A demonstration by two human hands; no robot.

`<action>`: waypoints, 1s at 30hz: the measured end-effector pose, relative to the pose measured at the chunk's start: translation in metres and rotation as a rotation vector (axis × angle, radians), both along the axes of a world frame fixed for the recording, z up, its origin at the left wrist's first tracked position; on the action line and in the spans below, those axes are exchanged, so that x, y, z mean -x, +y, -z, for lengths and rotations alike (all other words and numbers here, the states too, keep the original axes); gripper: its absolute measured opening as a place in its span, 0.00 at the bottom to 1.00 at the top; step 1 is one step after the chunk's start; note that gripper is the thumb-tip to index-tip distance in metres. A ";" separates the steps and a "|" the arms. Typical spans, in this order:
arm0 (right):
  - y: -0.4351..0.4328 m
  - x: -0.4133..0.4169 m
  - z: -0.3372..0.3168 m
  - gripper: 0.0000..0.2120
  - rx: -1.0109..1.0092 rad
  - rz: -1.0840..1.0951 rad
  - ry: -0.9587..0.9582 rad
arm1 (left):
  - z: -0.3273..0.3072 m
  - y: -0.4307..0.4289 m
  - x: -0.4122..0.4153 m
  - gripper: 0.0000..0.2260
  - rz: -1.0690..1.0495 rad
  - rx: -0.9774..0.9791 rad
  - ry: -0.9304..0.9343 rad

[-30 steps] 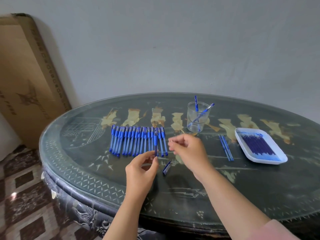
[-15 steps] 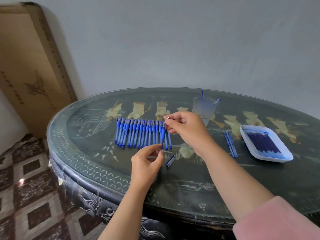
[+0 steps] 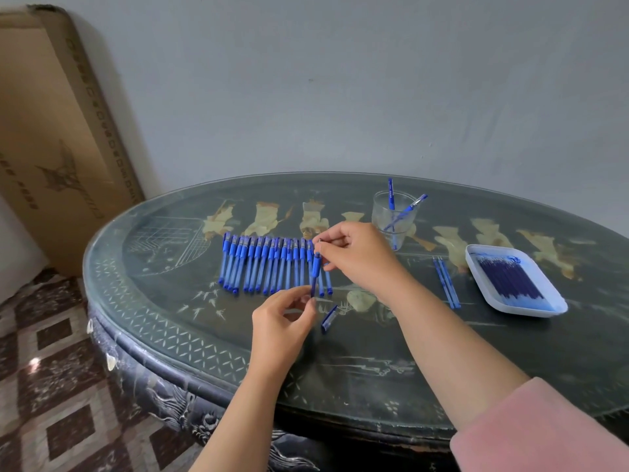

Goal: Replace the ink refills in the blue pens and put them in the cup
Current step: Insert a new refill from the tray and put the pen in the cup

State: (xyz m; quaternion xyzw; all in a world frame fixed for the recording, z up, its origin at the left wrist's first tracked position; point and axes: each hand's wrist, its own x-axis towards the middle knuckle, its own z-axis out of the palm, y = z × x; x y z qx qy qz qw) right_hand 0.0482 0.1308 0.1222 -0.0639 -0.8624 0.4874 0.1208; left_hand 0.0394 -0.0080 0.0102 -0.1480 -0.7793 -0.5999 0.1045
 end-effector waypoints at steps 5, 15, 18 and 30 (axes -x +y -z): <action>0.001 0.001 -0.001 0.04 0.011 -0.011 -0.053 | -0.001 -0.001 0.000 0.08 -0.004 0.005 -0.003; 0.000 -0.003 -0.001 0.08 -0.078 0.020 -0.074 | -0.003 -0.001 -0.002 0.09 0.004 0.013 -0.022; -0.002 -0.002 0.002 0.10 -0.125 0.045 -0.046 | -0.003 0.000 -0.001 0.09 0.005 0.018 -0.015; -0.007 -0.005 0.010 0.12 -0.012 -0.003 -0.023 | -0.003 0.000 0.000 0.08 -0.014 0.042 0.001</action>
